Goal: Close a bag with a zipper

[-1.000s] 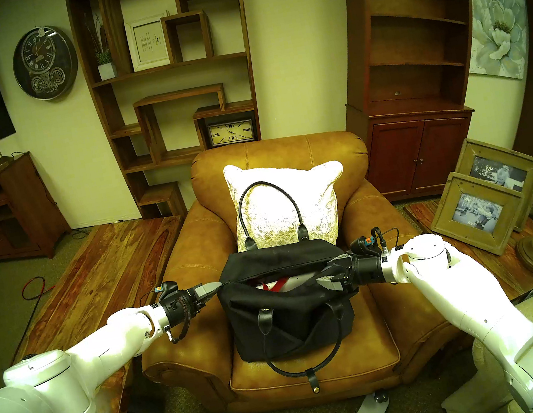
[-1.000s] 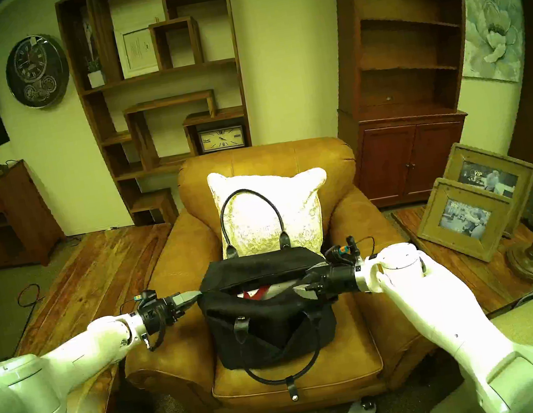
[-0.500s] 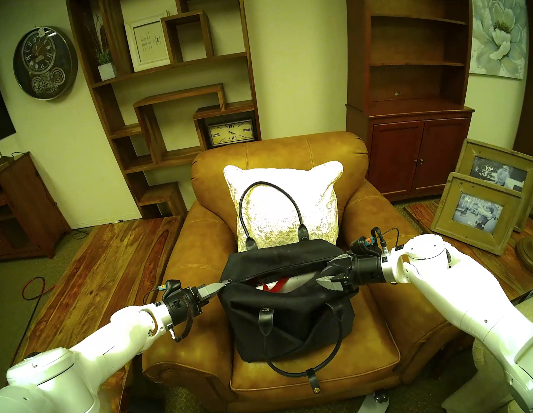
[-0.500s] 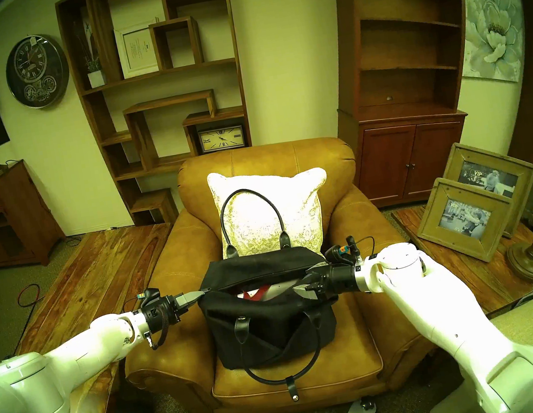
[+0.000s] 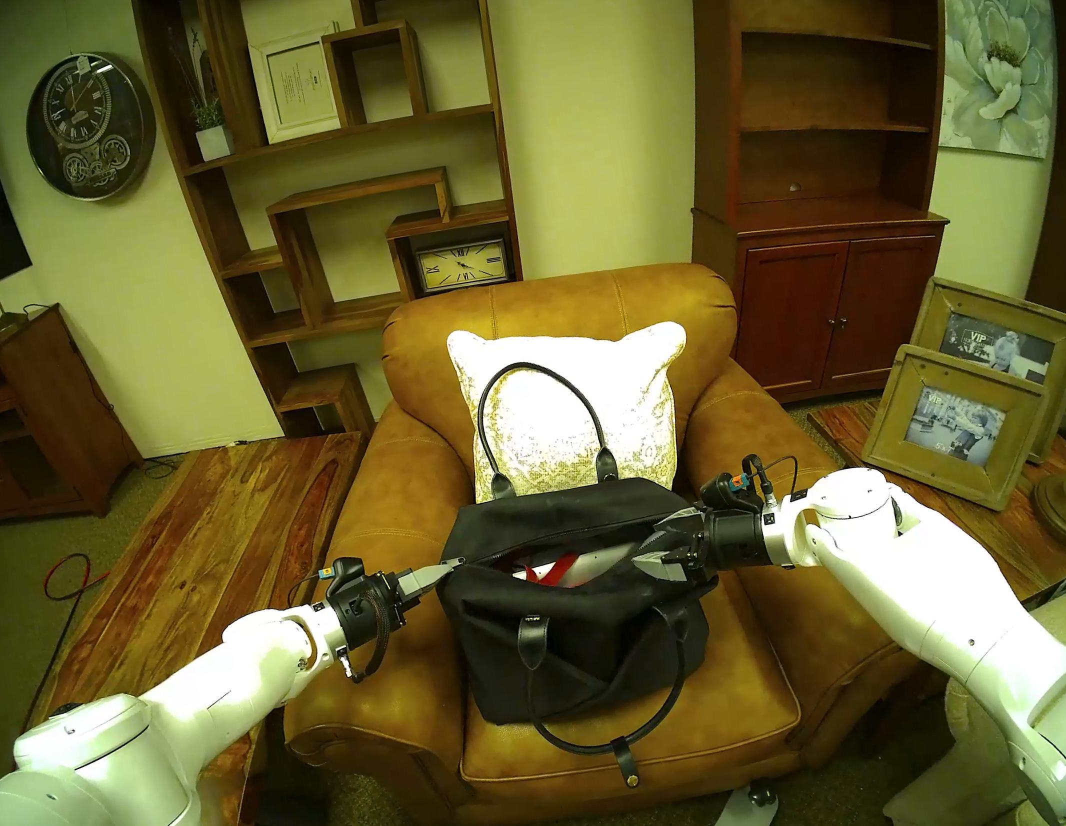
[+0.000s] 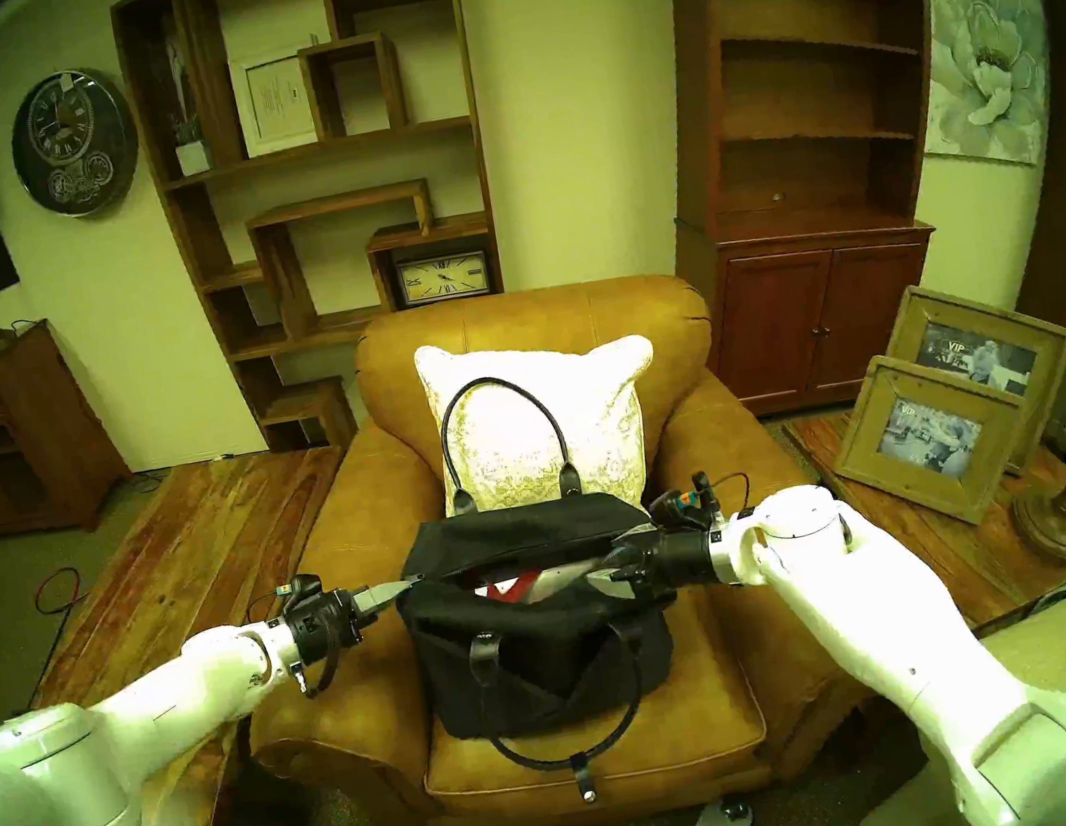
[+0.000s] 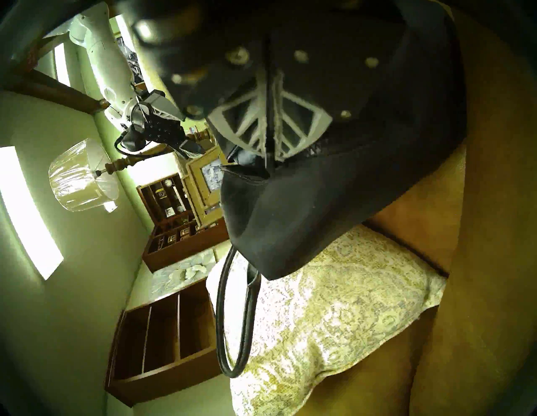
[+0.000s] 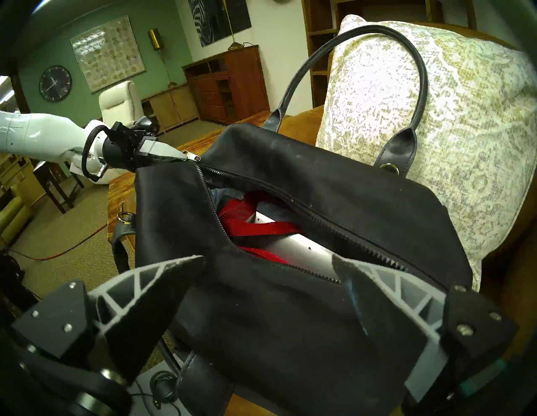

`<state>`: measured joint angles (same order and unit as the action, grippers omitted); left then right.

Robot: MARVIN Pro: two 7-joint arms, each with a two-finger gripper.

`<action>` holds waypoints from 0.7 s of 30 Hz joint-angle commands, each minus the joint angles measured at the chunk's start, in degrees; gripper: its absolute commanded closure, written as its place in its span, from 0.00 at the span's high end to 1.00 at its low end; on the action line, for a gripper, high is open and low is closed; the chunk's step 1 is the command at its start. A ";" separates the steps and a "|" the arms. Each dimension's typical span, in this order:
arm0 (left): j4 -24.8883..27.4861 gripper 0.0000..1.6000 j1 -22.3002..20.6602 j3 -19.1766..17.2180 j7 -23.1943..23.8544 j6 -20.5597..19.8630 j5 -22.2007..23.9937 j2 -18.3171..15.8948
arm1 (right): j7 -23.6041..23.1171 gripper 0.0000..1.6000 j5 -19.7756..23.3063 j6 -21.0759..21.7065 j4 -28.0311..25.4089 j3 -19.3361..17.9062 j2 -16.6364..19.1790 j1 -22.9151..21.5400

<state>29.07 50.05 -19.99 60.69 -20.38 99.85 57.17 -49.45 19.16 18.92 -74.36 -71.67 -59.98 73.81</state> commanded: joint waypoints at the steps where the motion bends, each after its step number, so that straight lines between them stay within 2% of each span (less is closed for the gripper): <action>1: 3.24 0.00 -1.19 -0.33 1.40 1.85 -0.69 -0.82 | -0.17 1.00 0.14 -0.12 -0.94 -0.29 -0.01 -0.85; 6: 4.98 0.00 -0.88 -0.53 1.69 2.71 -1.36 -1.97 | 0.23 1.00 -0.41 -0.50 -1.25 -0.25 0.27 -0.73; 21: 9.58 0.00 -1.02 -1.89 0.09 3.18 -0.86 -3.37 | 4.16 1.00 0.08 0.78 -5.58 -4.30 3.02 3.53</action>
<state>35.16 50.48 -20.72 60.48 -17.22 98.16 53.81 -46.19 18.73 18.98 -77.07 -74.22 -58.40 75.96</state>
